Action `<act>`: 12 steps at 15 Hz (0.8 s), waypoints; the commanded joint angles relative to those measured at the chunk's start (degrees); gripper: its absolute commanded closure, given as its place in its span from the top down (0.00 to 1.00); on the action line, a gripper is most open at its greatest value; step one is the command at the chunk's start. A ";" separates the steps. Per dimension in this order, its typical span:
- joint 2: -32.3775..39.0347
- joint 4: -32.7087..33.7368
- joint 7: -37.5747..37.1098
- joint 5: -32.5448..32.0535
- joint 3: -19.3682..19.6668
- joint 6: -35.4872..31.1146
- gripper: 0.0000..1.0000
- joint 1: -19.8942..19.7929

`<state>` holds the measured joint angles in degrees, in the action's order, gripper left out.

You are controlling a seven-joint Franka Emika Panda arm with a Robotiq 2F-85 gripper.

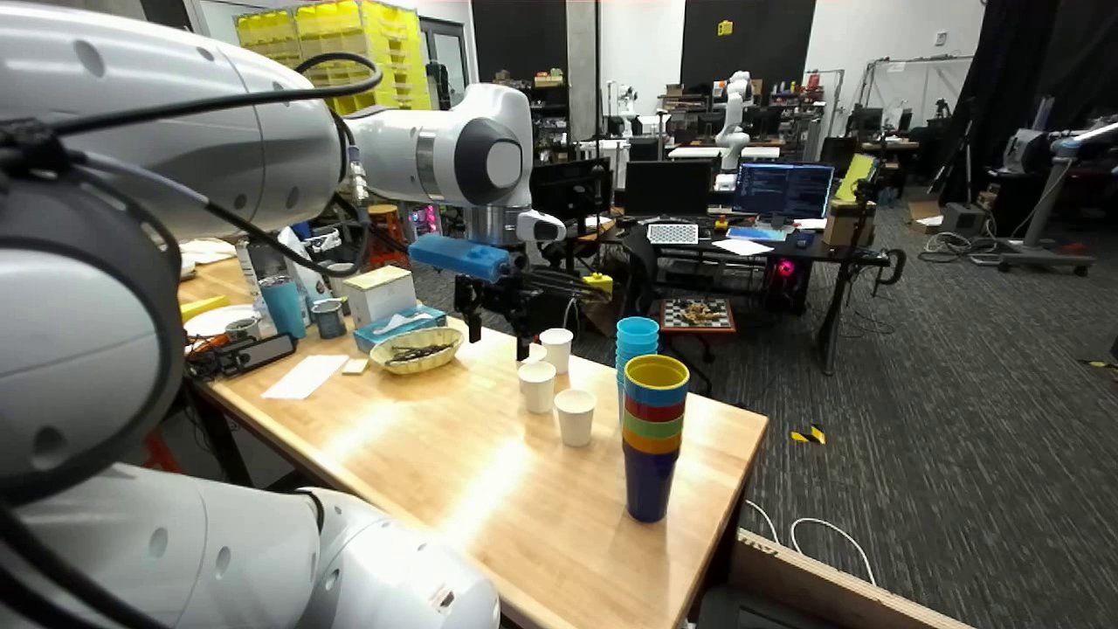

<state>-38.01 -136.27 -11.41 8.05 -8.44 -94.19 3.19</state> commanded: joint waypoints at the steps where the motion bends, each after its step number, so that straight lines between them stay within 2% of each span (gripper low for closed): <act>1: 0.23 -1.79 1.28 -1.18 -0.39 -6.50 1.00 0.27; 8: -0.25 -4.43 0.26 -5.94 -1.21 -15.28 1.00 -0.10; 12: -0.48 -5.67 -0.61 -6.41 -1.34 -19.27 1.00 0.23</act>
<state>-37.53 -140.69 -10.83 2.22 -9.40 -110.75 3.18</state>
